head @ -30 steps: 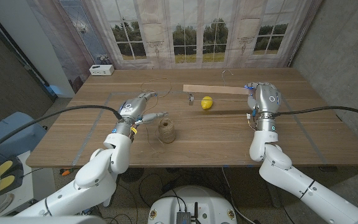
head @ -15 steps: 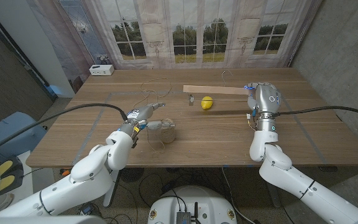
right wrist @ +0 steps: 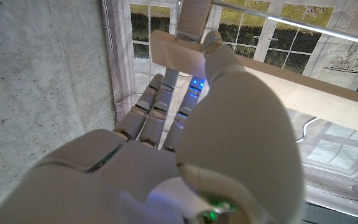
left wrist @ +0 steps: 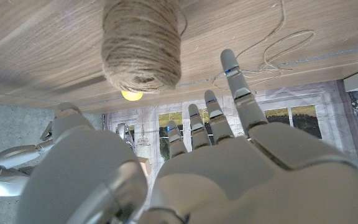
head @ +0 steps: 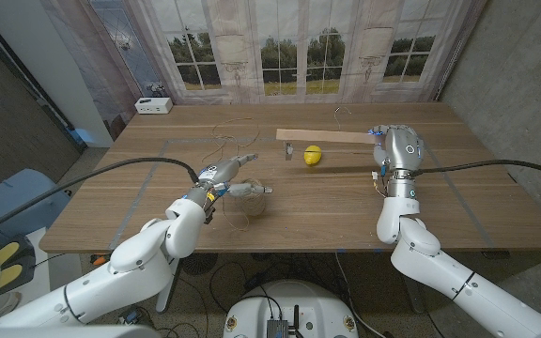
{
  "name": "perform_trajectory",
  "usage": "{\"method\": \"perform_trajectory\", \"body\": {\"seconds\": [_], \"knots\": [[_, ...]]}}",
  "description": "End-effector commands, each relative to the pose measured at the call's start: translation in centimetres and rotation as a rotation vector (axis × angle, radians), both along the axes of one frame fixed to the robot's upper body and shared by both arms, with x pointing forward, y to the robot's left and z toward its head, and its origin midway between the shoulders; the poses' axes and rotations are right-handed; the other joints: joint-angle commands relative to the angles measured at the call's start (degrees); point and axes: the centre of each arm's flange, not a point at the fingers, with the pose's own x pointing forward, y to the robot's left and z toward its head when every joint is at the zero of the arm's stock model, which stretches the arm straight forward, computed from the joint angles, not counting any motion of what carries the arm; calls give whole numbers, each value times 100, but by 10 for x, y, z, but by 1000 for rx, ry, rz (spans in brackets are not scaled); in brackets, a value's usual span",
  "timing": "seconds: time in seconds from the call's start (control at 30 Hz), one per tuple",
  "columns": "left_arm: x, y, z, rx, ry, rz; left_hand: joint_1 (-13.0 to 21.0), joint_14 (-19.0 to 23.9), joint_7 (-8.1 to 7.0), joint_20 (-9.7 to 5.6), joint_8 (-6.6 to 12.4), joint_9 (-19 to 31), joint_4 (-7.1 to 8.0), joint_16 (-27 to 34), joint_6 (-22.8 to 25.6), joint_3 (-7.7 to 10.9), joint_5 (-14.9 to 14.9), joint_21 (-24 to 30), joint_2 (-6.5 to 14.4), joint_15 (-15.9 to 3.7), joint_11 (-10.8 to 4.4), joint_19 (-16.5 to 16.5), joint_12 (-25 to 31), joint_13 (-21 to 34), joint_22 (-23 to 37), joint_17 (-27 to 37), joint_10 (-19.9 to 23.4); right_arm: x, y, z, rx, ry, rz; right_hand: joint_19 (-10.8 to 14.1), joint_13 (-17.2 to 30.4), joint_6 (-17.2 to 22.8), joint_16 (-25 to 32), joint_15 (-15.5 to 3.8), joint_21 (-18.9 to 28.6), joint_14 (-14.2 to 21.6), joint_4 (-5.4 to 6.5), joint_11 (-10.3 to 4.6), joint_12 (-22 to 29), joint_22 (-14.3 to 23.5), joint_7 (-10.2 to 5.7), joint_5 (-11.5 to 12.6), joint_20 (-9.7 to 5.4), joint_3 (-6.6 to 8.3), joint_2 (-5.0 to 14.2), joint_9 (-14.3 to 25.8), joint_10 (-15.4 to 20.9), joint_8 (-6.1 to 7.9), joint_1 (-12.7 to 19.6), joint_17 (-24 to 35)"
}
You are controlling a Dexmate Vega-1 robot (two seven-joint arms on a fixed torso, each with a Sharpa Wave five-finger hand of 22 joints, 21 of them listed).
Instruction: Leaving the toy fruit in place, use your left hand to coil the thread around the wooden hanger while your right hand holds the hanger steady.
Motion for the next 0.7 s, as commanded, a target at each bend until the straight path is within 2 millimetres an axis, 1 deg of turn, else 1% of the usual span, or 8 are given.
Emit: {"method": "perform_trajectory", "body": {"seconds": [0.03,0.27,0.37,0.4,0.5,0.53,0.6,0.7], "knots": [[12,-19,1,63,77,-36,121,117,-5,-26,50,-1,-30,77,-8,-93,94,-27,9,-15,13,135,26,-3,12,-6,112,4,-2,-2,9,7,7,0,752,277,-10,-1319,57,423,30,-125,984,7,258,28,-40,-7,346,18,498,24,285,197],[17,-28,4,154,147,-9,636,667,-8,-173,105,-10,-159,250,73,-243,459,-4,211,-248,-26,692,94,-71,29,-50,419,4,-5,-3,15,7,7,-3,742,279,-35,-1319,64,433,28,-121,987,6,263,29,-35,-13,343,17,501,26,287,212],[18,-31,9,223,193,38,1226,1542,-8,-625,174,-11,-154,522,373,-169,604,86,583,-675,-163,1259,259,-63,54,-15,877,5,-5,-4,15,8,8,-5,741,279,-42,-1319,66,442,28,-122,992,6,262,30,-35,-15,343,15,505,26,288,224],[19,-32,10,238,209,53,1450,2078,10,-855,215,-12,-131,736,568,-98,563,161,782,-948,-245,1548,397,-25,63,63,1206,6,-5,-4,14,9,8,-7,744,276,-45,-1319,66,443,28,-127,993,6,260,31,-37,-16,343,15,503,25,289,225],[20,-33,12,253,217,78,2196,3368,58,-1419,347,-21,-224,1427,1258,198,281,378,1236,-1248,-398,2166,854,147,83,487,2088,7,-5,-3,12,8,10,-9,744,281,-58,-1320,69,448,29,-127,997,6,260,31,-35,-17,346,16,506,29,289,227],[20,-33,12,252,213,83,2503,3738,211,-1625,424,-16,-230,1772,1708,315,60,509,1385,-1349,-439,2443,1159,281,102,819,2546,8,-5,-3,11,9,10,-11,744,280,-61,-1321,69,451,29,-130,996,5,258,32,-35,-18,346,16,498,29,289,229],[20,-33,12,244,183,96,3344,4343,600,-1812,533,14,-320,2337,2501,715,-334,720,1776,-1436,-383,2688,1722,608,144,1442,3157,9,-4,-2,9,9,11,-13,746,278,-67,-1320,71,455,29,-126,999,5,260,32,-37,-21,344,16,498,29,289,236],[19,-32,13,222,143,104,4514,4788,1386,-2005,840,154,-317,2557,4005,1480,-805,1182,2090,-1505,-305,2808,2557,1226,236,2069,3832,10,-3,0,6,10,13,-15,749,278,-74,-1320,73,460,28,-126,1002,5,259,32,-34,-23,343,15,492,29,290,244]]}}
